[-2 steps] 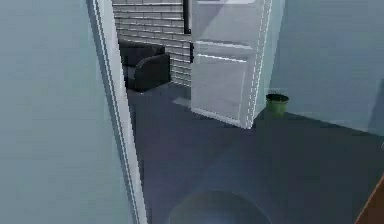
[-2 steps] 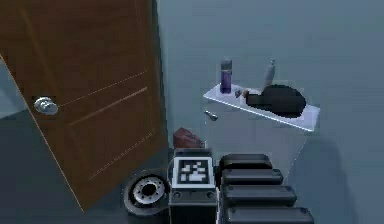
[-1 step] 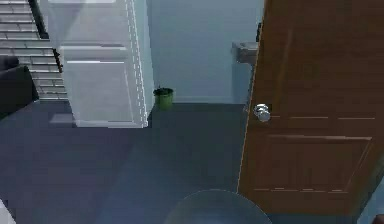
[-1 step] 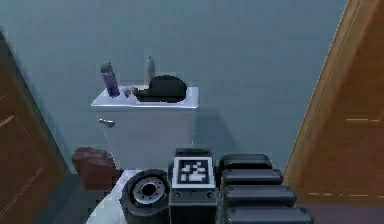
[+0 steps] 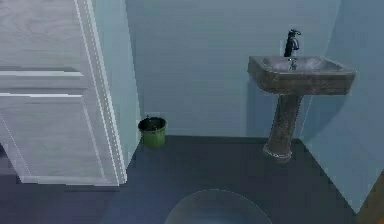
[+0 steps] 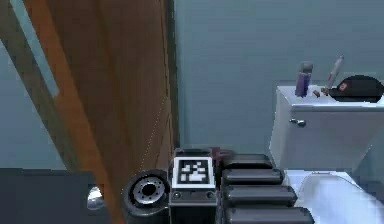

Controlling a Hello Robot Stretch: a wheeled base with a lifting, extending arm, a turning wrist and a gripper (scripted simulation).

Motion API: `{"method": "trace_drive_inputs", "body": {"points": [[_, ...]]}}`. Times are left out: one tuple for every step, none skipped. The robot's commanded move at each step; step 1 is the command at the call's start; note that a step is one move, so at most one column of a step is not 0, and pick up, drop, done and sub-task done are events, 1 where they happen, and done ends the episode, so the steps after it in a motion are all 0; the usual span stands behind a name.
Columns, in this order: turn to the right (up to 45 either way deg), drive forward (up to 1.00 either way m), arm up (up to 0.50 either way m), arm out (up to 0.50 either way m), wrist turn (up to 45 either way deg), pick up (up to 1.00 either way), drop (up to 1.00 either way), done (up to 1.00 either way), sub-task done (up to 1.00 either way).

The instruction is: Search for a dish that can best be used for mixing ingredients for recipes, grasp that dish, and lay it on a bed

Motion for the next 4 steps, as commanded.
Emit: {"method": "trace_drive_inputs", "body": {"points": [[0.0, 0.4, 0.0, 0.0, 0.0, 0.0, 0.0, 0.0, 0.0], [45.0, 0.0, 0.0, 0.0, 0.0, 0.0, 0.0, 0.0, 0.0], [27.0, 0.0, 0.0, 0.0, 0.0, 0.0, 0.0, 0.0, 0.0], [0.0, 0.65, 0.0, 0.0, 0.0, 0.0, 0.0, 0.0, 0.0]]}}
